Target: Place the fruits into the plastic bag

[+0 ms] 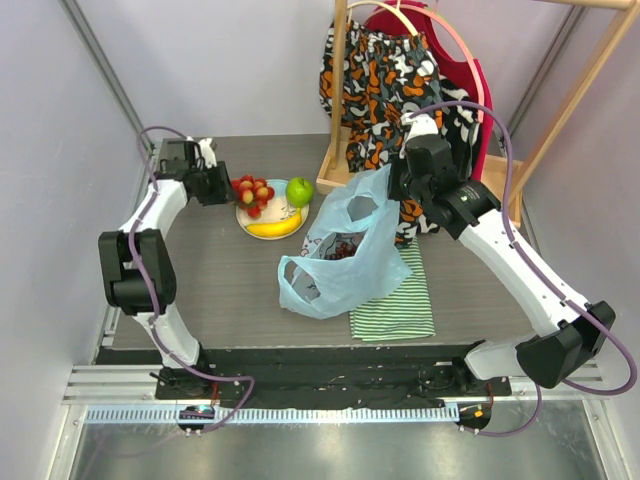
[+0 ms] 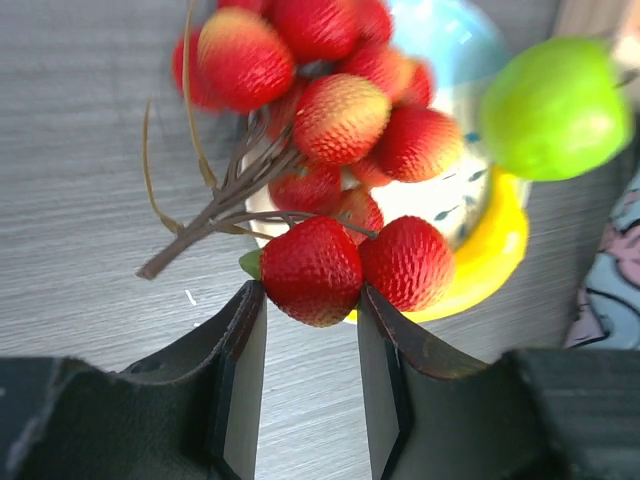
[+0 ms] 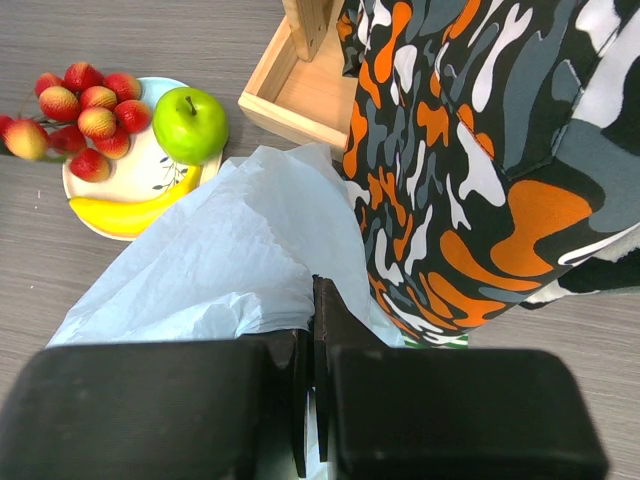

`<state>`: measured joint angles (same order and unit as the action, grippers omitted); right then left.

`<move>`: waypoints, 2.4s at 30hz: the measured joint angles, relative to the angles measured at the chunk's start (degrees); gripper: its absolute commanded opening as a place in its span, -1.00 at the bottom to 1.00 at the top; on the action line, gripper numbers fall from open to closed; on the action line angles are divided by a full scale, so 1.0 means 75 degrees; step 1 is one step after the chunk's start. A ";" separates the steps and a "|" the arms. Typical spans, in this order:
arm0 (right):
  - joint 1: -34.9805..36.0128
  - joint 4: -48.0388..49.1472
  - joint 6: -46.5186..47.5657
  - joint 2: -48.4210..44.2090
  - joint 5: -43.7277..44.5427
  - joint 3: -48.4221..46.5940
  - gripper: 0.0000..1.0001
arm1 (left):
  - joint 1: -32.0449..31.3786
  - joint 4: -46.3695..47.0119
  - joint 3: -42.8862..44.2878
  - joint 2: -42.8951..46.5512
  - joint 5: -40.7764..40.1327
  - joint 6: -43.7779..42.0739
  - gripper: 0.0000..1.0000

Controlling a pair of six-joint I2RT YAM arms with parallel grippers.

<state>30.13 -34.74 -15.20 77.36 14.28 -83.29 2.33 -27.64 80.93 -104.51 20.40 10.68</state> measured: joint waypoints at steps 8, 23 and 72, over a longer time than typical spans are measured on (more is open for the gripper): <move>0.0000 0.0000 -0.0026 0.0000 0.0003 0.0003 -0.98 | 0.0000 0.0580 -0.0396 0.0982 -0.0003 0.0303 -1.00; 0.0000 -0.0003 -0.0061 0.0000 -0.0003 0.0000 -0.98 | -0.0003 0.1005 -0.0664 0.1594 0.0050 0.0536 -0.40; 0.0000 0.0087 -0.0093 0.0236 -0.0105 0.0000 -0.98 | -0.0210 0.0717 0.0047 -0.1192 0.0052 0.0863 -0.35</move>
<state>30.13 -34.09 -15.90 79.13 13.50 -83.29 0.75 -22.26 81.28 -113.45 20.80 17.15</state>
